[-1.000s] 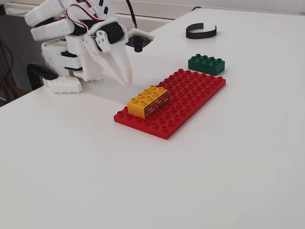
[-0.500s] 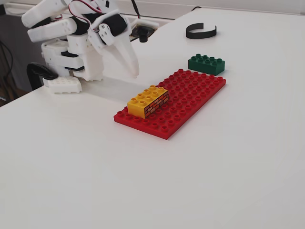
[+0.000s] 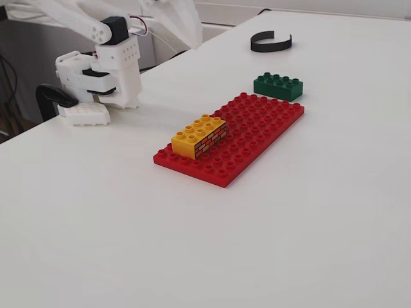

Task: Grab the loose lego brick and stack it on top of the fixed one.

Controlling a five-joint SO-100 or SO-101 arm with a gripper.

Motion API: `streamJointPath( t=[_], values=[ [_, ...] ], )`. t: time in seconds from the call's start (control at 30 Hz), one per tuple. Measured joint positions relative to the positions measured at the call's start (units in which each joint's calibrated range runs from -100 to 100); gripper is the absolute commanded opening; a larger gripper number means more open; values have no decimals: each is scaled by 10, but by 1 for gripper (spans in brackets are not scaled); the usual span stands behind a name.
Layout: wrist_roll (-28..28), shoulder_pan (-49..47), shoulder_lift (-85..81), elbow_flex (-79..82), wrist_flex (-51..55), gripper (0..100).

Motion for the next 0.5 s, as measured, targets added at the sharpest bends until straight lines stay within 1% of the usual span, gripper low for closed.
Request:
streamJointPath(
  t=[0.1, 0.27, 0.5],
  values=[
    [-10, -29, 122, -140, 31, 1],
    [-69, -84, 289, -338, 59, 1],
    [-156, -147, 457, -503, 60, 1]
  ],
)
